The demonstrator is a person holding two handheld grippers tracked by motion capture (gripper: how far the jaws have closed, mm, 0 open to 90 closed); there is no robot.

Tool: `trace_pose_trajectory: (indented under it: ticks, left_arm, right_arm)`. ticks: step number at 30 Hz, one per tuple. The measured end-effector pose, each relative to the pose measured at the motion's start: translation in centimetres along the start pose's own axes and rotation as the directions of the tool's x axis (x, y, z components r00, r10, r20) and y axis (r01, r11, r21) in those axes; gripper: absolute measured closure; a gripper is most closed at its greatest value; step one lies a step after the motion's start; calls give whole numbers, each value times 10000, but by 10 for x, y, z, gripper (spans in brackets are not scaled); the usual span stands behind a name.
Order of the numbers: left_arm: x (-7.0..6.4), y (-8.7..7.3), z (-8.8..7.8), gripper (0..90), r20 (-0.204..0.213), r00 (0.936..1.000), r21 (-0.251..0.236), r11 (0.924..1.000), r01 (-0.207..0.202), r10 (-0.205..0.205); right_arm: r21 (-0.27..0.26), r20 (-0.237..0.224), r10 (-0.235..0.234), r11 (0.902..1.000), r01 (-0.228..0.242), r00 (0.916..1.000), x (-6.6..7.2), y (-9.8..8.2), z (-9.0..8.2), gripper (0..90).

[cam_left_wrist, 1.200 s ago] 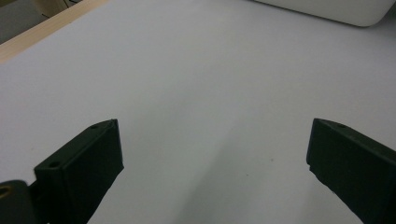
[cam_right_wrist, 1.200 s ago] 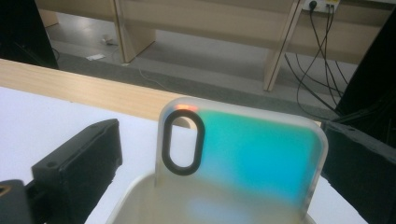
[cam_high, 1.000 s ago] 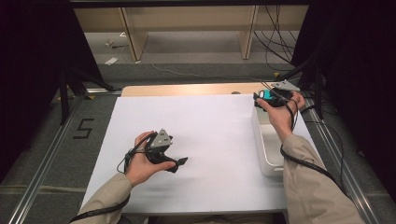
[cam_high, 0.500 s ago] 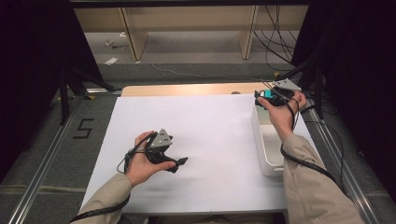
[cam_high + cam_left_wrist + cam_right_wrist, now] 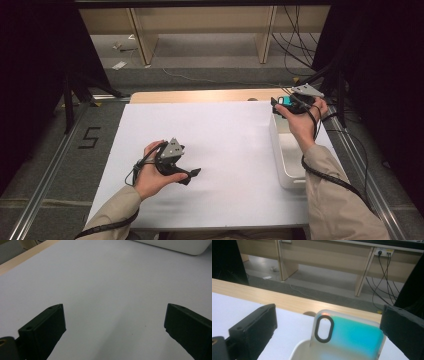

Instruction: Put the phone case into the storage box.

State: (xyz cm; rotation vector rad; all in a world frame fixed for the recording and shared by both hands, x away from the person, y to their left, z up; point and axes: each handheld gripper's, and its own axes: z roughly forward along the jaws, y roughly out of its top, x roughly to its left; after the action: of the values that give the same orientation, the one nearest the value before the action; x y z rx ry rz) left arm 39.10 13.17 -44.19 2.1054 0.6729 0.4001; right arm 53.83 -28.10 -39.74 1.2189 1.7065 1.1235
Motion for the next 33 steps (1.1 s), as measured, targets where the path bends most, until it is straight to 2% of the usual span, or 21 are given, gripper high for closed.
trace_pose_trajectory:
  ticks: [6, 11, 16, 26, 33]
  left_arm:
    - [-1, 1, 0, 27, -26, 10000, -12, 10000, 4, -4]
    - [-1, 1, 0, 27, -28, 10000, -60, 10000, 8, -9]
    - [-1, 1, -1, 27, -40, 10000, -38, 10000, 4, -4]
    - [-1, 2, -2, 23, -96, 10000, -63, 10000, -18, 17]
    - [0, 2, -3, 23, -114, 9999, -85, 10000, -11, 10]
  right_arm:
    - [-10, -348, -62, 10000, 61, 9994, 4, 3, -11, 34]
    - [95, -891, -114, 9999, 123, 9960, 11, 4, -21, 45]
    - [83, -1421, -351, 9993, 367, 9892, 18, 5, -30, 49]
    - [114, -2054, -279, 9995, 309, 9783, 27, 2, -49, 52]
    - [164, -2553, -346, 9991, 401, 9662, 35, -2, -59, 52]
